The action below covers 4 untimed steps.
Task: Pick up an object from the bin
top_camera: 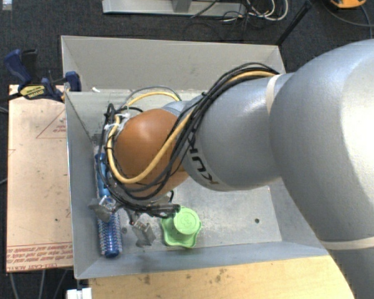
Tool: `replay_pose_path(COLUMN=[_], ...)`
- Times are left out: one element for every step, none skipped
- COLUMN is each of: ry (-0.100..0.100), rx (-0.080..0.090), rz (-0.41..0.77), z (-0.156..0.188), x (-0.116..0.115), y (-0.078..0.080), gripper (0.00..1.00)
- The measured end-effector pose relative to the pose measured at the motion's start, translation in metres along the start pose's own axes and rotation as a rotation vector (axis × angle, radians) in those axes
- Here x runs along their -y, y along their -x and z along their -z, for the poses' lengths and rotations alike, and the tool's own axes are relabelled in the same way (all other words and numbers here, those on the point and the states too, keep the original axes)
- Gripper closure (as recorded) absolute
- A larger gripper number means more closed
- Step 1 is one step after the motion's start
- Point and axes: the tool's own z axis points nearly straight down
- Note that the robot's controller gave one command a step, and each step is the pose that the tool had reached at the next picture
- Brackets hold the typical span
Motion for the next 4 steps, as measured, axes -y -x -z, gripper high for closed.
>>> replay_pose_path(ry=[-0.007, -0.007, -0.005, 0.002], rx=[-0.010, -0.013, -0.009, -0.001], rz=[0.355, 0.349, 0.351, 0.348], z=[-0.030, -0.031, -0.031, 0.024], x=[0.002, 0.004, 0.002, 0.001], y=[0.000, -0.001, 0.000, 0.001], gripper=[0.00, 0.00, 1.00, 1.00])
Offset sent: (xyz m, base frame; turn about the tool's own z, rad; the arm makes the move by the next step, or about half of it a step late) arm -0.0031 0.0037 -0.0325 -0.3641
